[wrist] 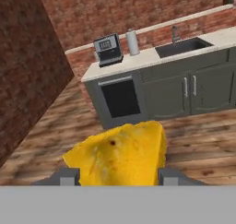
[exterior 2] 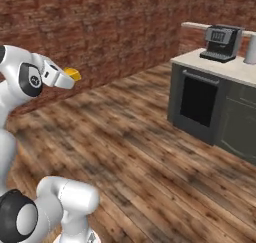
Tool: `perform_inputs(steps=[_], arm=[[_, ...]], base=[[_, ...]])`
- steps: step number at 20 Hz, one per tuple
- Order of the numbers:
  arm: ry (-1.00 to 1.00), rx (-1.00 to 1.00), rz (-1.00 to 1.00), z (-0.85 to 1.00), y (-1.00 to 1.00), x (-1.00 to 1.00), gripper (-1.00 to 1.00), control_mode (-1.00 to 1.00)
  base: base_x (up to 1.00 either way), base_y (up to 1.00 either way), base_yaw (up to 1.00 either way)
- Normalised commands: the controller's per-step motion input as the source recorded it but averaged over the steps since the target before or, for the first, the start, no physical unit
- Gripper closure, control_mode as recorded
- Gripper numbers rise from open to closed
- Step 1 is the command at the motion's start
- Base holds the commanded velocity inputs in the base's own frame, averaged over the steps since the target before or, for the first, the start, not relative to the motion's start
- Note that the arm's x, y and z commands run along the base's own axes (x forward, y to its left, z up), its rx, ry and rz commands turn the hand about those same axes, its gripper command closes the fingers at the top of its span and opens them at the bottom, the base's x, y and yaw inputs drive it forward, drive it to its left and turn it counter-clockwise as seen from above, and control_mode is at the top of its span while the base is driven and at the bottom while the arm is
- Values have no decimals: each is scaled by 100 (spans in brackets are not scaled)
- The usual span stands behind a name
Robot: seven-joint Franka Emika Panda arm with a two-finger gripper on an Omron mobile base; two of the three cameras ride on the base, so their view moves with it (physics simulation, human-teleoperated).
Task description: Take the cheese, chicken drumstick, and bell pepper from the fridge and place them on the plate on the dining counter to create an appetizer plate.
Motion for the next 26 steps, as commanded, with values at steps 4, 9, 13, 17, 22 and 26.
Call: perform_inputs(steps=[4, 9, 13, 17, 22, 26], arm=[[0, 0, 0, 0, 0, 0, 100, 100], [0, 0, 0, 0, 0, 0, 100, 100], [0, 0, 0, 0, 0, 0, 100, 100], [0, 0, 0, 0, 0, 0, 100, 100], [0, 0, 0, 0, 0, 0, 100, 100], [0, 0, 0, 0, 0, 0, 100, 100]], base=[[69, 48, -54], [91, 84, -49], [98, 100, -45], [100, 100, -39], [100, 100, -29], [100, 100, -15]])
